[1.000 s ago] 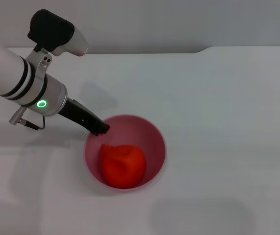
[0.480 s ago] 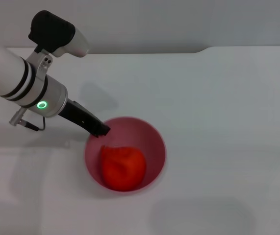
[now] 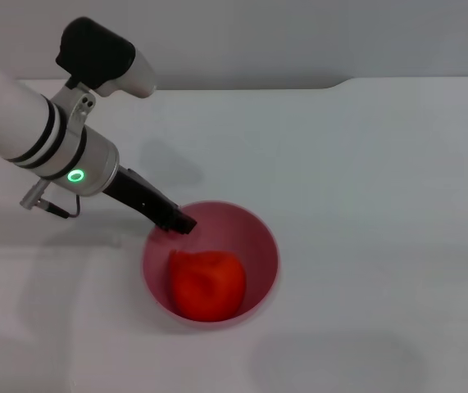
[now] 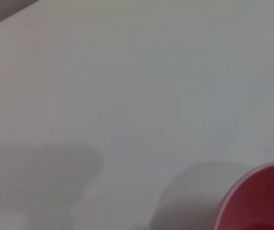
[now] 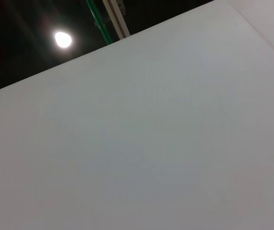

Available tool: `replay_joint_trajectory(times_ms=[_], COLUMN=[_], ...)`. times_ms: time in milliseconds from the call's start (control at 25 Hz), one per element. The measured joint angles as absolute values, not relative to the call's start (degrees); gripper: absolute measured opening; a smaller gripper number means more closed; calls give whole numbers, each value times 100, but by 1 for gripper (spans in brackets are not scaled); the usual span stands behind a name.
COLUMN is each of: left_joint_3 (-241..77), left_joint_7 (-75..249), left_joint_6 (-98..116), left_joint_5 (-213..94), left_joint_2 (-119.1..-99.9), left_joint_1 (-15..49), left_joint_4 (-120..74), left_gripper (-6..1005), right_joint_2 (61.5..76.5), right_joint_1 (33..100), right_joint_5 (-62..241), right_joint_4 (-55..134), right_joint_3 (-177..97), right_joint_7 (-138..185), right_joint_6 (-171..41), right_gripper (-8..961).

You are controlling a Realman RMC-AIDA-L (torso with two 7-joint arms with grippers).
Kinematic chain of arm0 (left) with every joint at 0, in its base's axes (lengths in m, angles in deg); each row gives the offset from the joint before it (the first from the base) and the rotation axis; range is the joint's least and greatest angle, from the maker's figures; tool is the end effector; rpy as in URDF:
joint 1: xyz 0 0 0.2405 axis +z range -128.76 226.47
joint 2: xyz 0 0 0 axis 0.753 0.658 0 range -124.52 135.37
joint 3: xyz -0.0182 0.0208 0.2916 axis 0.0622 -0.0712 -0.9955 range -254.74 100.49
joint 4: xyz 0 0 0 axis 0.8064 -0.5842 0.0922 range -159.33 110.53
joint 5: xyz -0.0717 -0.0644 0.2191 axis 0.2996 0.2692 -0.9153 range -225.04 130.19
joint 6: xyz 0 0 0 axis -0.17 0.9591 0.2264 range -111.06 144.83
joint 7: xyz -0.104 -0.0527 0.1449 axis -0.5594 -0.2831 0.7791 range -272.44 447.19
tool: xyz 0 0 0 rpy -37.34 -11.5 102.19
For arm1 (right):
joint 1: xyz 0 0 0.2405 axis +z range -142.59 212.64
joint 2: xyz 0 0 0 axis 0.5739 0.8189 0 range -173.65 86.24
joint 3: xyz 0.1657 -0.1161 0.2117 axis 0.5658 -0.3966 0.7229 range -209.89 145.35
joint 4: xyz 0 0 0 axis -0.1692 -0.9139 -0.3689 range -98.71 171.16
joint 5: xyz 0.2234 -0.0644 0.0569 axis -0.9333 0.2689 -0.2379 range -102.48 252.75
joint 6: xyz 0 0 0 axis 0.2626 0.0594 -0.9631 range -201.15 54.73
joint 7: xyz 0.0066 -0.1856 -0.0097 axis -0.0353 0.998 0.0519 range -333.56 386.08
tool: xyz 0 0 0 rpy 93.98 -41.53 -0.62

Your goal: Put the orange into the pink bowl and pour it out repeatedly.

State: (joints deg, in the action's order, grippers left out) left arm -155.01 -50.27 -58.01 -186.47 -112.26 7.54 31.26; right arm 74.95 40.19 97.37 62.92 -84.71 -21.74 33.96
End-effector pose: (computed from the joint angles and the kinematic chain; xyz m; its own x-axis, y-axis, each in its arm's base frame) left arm -0.2287 0.4436 -0.0949 0.7649 0.6325 -0.1219 0.5664 -0.7506 -0.3403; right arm 0.3568 0.2563 0.1327 0.2511 0.6481 -0.7190 -0.7675 -0.3194 -0.5559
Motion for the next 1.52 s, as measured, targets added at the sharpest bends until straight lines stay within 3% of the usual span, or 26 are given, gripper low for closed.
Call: replay_joint_trajectory(times_ms=[320, 560, 760, 1080, 1520], left_joint_3=[-15349, -14774, -14656, -15147, -16235], left_joint_7=[-5072, -4697, -3028, 1953, 6842], left_joint_6=[-6382, -6284, -5037, -4505, -4556], left_joint_5=[-18493, -17088, -14586, -9082, -5056], left_joint_2=[-11245, -11247, -11255, -11297, -11327], left_joint_1=[940, 1333, 2021, 2873, 3937], left_joint_4=[4433, 5904, 5771, 3531, 1984], left_gripper=[562, 675, 769, 798, 798], right_joint_2=[7488, 7484, 7476, 7480, 7488], right_joint_1=[4026, 4082, 4143, 4255, 4280], right_joint_5=[9736, 9734, 9741, 10100, 10035], right_joint_4=[6275, 6242, 6149, 5933, 5432], right_joint_3=[-8458, -8455, -8490, -8486, -7867], right_joint_7=[-2174, -2172, -2091, -1445, -166], right_joint_6=[3394, 3373, 3366, 3336, 2548], right_gripper=[654, 654, 654, 654, 654])
